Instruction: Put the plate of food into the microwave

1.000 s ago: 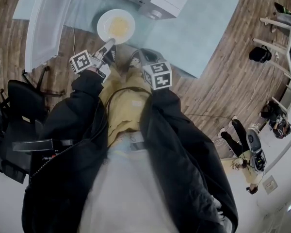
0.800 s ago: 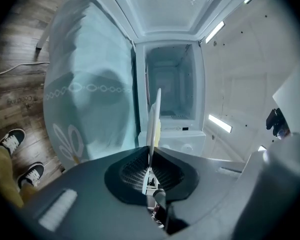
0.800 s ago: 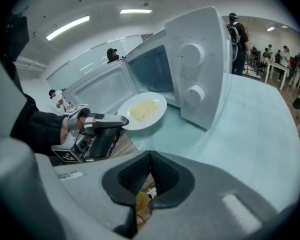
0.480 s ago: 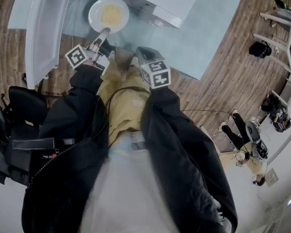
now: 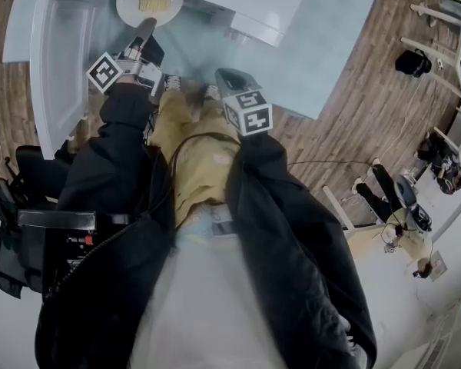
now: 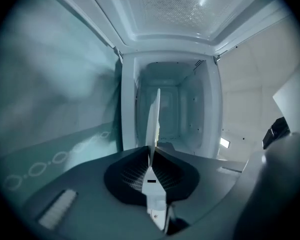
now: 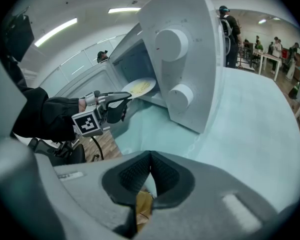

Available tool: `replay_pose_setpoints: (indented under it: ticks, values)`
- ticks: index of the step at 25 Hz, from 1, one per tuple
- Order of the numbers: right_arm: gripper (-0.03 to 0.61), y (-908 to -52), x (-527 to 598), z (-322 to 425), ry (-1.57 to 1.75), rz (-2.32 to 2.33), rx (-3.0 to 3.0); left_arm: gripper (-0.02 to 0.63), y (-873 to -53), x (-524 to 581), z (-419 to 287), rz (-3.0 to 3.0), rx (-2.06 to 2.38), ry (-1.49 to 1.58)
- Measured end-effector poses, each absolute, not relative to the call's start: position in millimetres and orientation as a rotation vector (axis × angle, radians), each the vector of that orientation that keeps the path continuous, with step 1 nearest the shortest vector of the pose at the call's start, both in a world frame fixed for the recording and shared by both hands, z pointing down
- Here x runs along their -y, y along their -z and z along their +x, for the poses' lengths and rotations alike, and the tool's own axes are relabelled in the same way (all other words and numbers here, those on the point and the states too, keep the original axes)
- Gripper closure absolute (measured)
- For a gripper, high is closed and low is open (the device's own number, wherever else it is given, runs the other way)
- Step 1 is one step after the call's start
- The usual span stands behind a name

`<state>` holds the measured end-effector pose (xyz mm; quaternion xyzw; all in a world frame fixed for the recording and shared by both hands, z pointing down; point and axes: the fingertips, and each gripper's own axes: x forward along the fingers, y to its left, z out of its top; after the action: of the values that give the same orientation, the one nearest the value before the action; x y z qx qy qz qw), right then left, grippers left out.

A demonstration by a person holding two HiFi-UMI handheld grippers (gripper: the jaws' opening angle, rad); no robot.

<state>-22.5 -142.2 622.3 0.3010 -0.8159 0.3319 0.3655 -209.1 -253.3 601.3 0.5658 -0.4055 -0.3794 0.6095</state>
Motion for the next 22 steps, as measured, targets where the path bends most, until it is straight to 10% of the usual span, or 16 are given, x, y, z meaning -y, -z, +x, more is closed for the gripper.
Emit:
replay_pose_setpoints:
  ticks: [22]
  values:
    - [0.578,-623.3,109.8,-1.2,-0.937,0.915,2.046,0.580,-618.5,289.2,-223.9,1.190,0.954,0.938]
